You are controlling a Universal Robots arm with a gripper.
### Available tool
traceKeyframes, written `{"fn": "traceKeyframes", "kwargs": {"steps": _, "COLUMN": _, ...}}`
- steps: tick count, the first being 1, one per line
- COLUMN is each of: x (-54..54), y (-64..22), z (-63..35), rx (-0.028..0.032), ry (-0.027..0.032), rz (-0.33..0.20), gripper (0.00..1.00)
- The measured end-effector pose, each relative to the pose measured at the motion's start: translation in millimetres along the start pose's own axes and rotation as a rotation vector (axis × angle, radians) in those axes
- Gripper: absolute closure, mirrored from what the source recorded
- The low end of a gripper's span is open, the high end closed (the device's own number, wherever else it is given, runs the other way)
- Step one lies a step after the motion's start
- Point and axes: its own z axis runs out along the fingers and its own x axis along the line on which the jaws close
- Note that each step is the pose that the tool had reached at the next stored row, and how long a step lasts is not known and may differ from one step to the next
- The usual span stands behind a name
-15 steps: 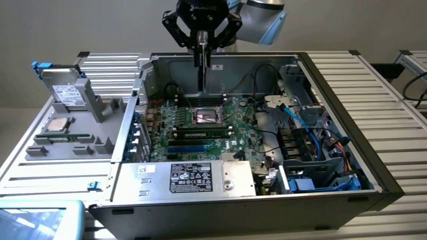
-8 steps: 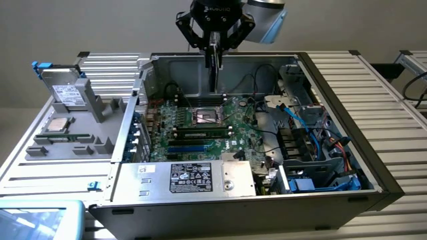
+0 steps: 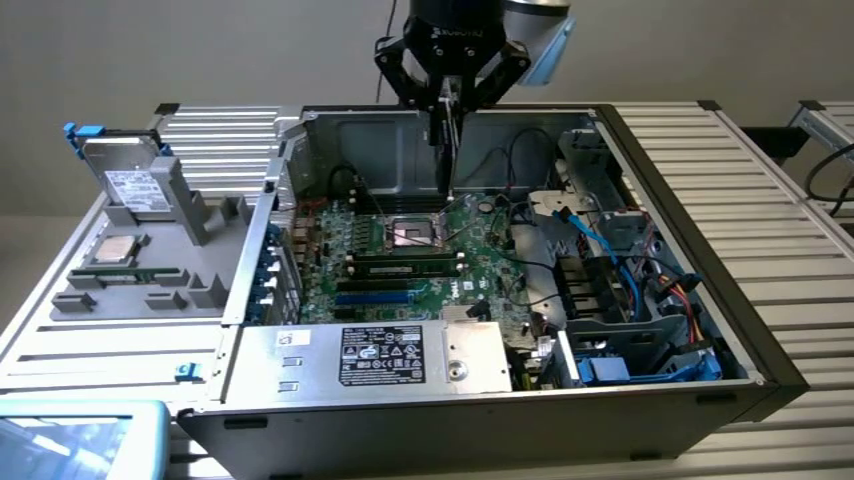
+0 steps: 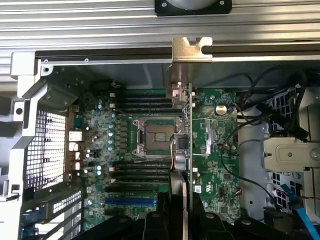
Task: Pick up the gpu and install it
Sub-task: 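Pick up the gpu and move the gpu toward the slot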
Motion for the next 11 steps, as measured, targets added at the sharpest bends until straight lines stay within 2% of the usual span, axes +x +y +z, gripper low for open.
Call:
{"fn": "traceKeyframes", "kwargs": {"steps": 6, "x": -18.8, "y": 0.1, "z": 3.8, "rx": 0.0004, "ry": 0.0005, "rz": -0.004, "gripper": 0.72}}
{"fn": "traceKeyframes", "kwargs": {"steps": 11, "x": -19.5, "y": 0.1, "z": 4.0, "rx": 0.0003, "ry": 0.0005, "rz": -0.005, "gripper": 0.72}}
